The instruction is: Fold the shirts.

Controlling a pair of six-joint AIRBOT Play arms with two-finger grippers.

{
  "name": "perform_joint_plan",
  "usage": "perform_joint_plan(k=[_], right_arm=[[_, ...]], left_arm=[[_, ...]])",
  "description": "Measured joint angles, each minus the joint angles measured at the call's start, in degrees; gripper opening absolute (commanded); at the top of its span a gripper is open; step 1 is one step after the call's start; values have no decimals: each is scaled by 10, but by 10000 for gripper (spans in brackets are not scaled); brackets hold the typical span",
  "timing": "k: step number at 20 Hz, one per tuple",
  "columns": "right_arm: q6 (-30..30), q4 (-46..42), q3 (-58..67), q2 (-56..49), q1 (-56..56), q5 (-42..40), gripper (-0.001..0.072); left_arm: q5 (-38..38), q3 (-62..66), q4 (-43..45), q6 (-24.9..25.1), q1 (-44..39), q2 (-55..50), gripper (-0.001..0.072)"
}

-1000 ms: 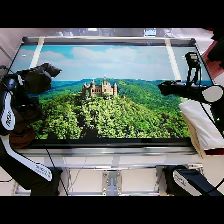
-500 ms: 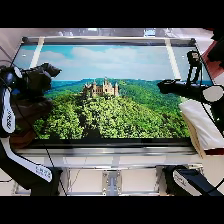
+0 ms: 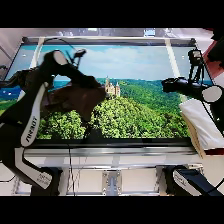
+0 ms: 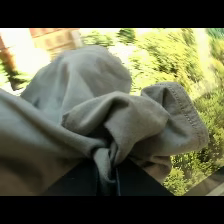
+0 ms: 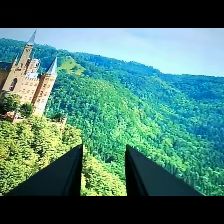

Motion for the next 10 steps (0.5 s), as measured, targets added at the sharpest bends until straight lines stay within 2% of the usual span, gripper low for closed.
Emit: perform_joint_plan(k=[2,4,10], right_arm=[[0,-18,0,0,0,-9,309],[0,-34,0,0,0,-14,310],[0,-65,0,0,0,-19,310]], left_arm=[[20,1,49,-19,-59,-1,13],[33,1,62,-33,-104,-6,13],[76,2,-5,-45,-194,-56,14]])
